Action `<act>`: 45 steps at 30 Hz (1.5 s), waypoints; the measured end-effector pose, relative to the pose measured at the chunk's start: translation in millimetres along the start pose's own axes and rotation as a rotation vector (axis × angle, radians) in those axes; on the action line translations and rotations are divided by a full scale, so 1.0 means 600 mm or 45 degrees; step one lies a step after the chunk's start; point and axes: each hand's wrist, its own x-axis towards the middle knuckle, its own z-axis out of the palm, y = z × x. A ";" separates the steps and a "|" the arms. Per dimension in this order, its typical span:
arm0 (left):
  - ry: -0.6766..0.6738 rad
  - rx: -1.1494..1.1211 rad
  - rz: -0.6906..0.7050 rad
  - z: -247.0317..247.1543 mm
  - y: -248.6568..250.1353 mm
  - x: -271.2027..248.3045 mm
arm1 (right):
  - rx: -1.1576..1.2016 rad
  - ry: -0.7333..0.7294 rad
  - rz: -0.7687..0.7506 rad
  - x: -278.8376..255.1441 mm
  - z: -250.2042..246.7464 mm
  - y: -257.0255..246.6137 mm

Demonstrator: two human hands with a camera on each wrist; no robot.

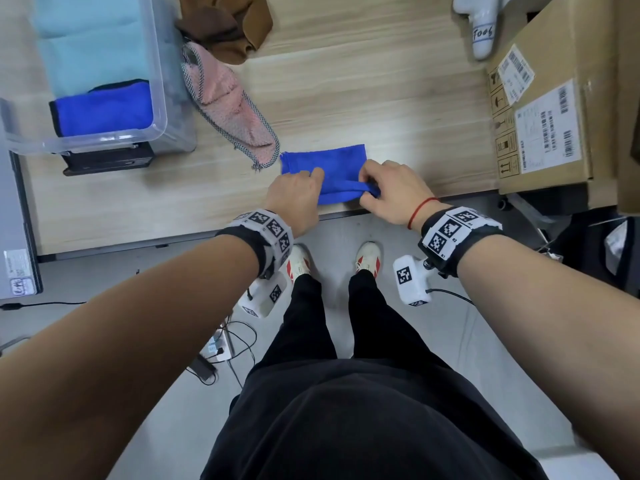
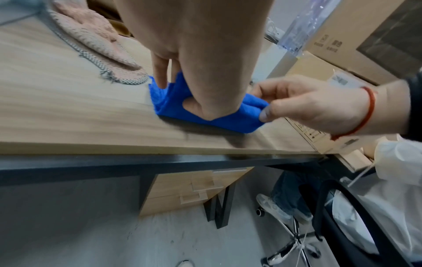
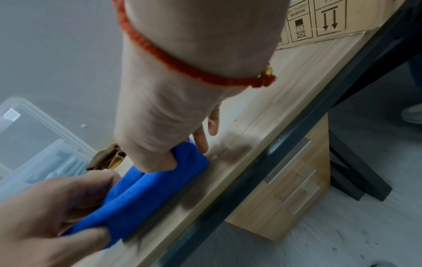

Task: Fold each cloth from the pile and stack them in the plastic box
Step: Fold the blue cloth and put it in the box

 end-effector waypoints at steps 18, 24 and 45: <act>0.097 -0.894 -0.273 0.016 -0.087 0.014 | 0.097 -0.003 0.105 0.041 -0.006 -0.002; -0.029 -1.041 -0.317 0.016 -0.108 0.030 | 0.217 -0.010 0.188 0.071 -0.015 0.011; 0.134 -1.117 -0.687 0.013 -0.108 0.043 | 0.167 -0.020 0.524 0.120 -0.024 -0.006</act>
